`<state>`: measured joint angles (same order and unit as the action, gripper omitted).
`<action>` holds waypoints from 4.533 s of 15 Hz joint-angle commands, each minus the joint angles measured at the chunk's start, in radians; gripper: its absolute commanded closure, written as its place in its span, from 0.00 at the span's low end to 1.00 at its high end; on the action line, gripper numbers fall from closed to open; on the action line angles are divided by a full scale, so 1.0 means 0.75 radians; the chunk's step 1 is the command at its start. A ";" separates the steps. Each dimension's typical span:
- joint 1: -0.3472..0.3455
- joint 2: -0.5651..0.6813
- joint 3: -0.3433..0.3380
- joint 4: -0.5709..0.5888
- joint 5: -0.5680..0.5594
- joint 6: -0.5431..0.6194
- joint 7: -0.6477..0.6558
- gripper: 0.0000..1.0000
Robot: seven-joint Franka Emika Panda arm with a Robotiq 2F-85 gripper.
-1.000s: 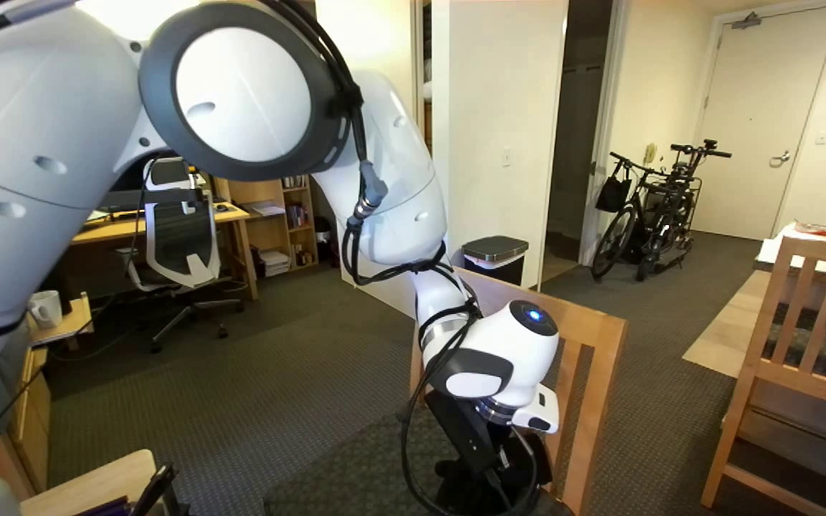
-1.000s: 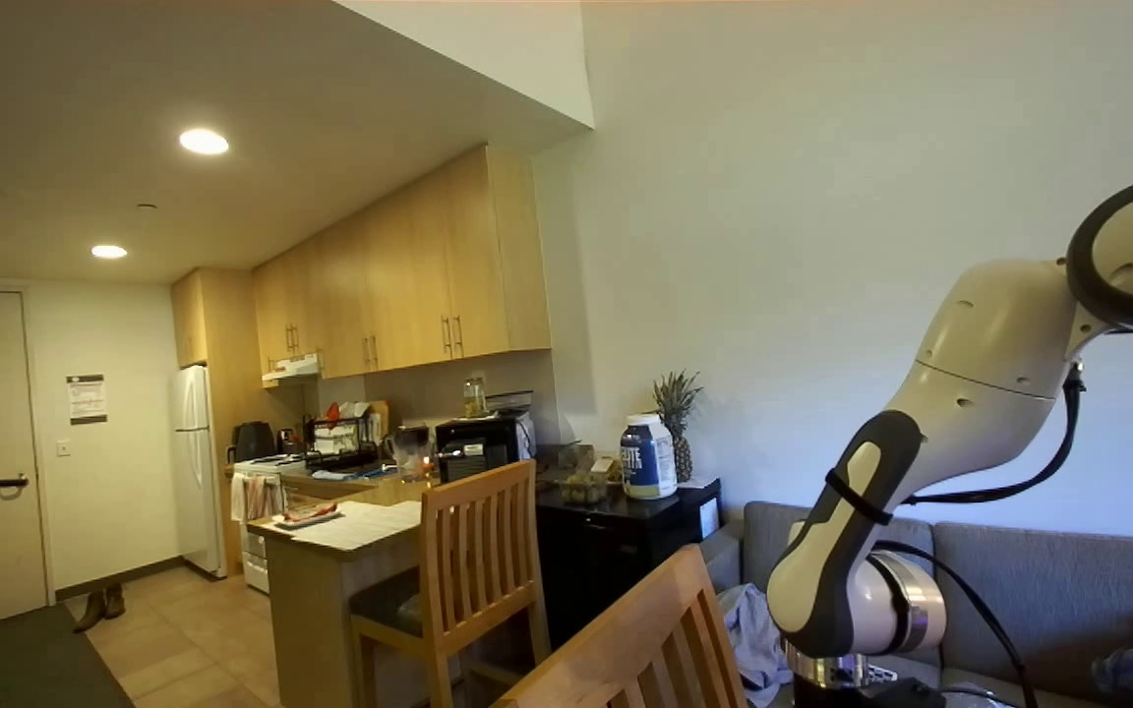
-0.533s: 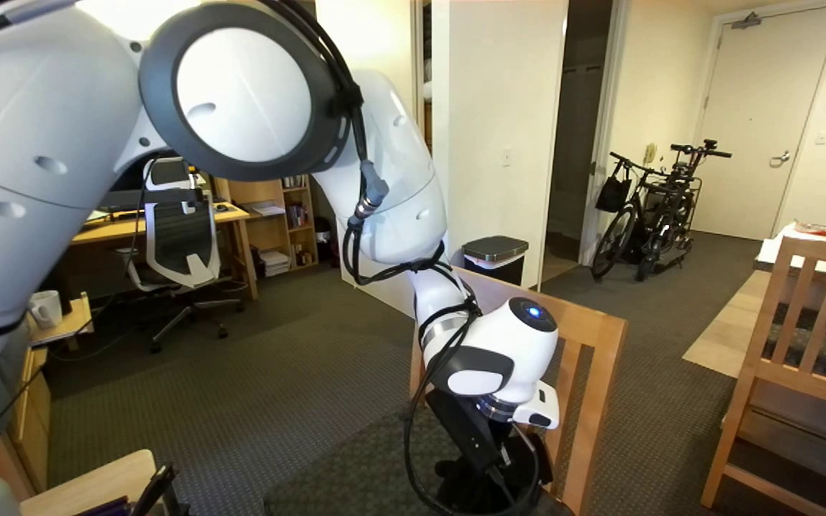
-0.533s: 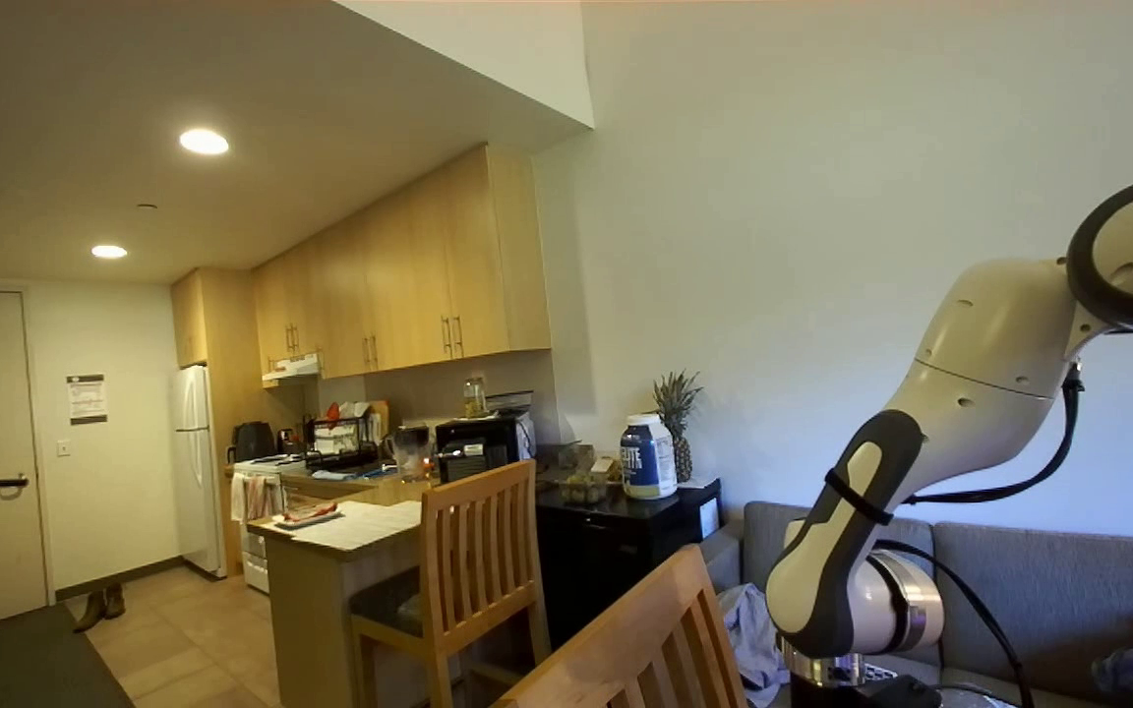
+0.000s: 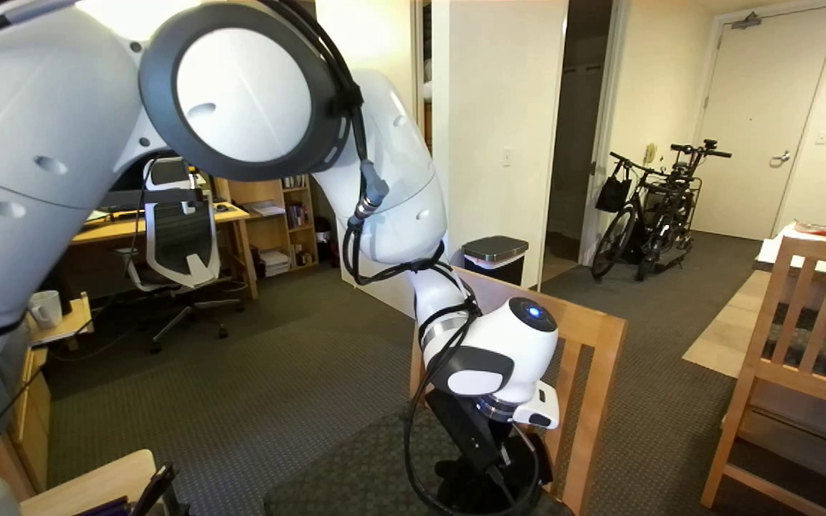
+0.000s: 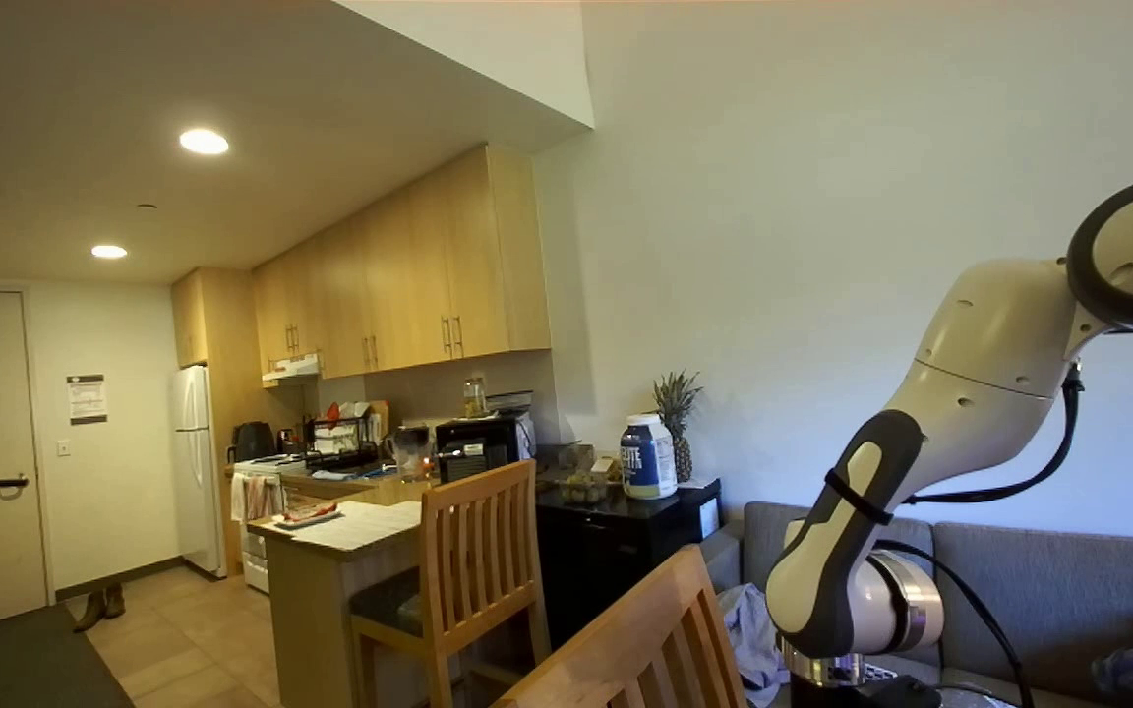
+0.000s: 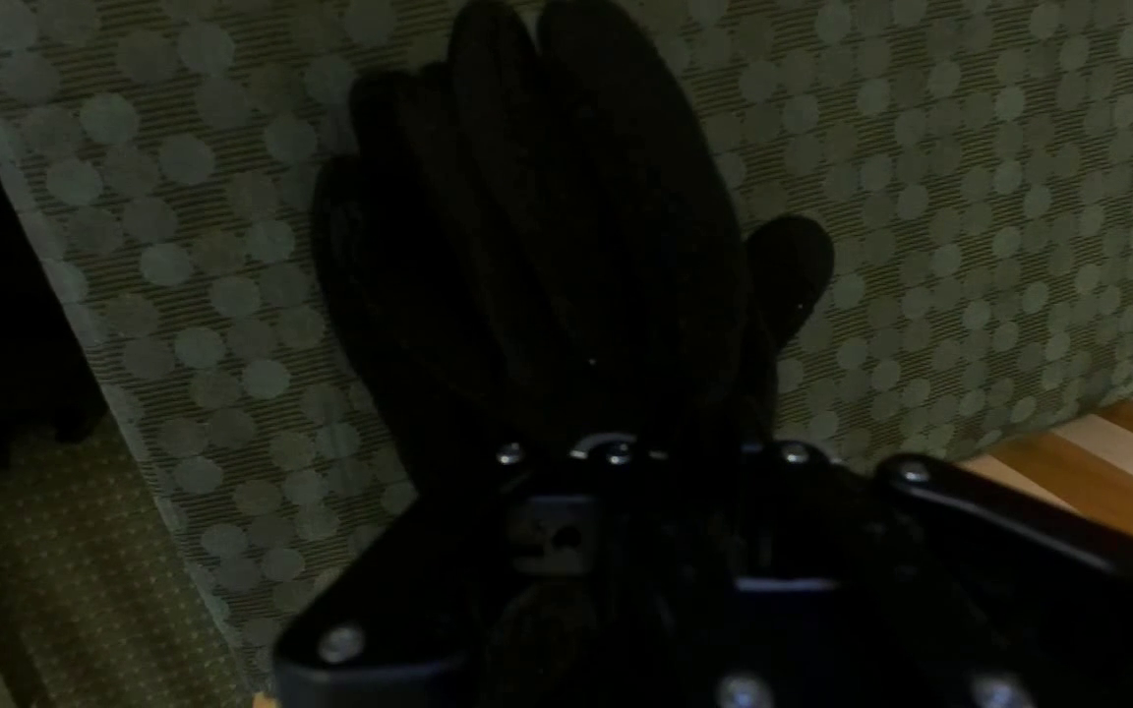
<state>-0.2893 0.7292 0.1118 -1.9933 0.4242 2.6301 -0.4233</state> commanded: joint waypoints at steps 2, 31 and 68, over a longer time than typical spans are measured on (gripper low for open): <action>-0.027 -0.023 0.029 -0.025 -0.037 0.026 0.017 0.67; 0.019 -0.320 -0.022 -0.300 -0.336 -0.065 -0.024 0.00; 0.030 -0.282 -0.027 -0.249 -0.343 -0.097 -0.004 0.00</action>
<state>-0.2726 0.5177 0.0965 -2.1819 0.1626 2.5595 -0.4239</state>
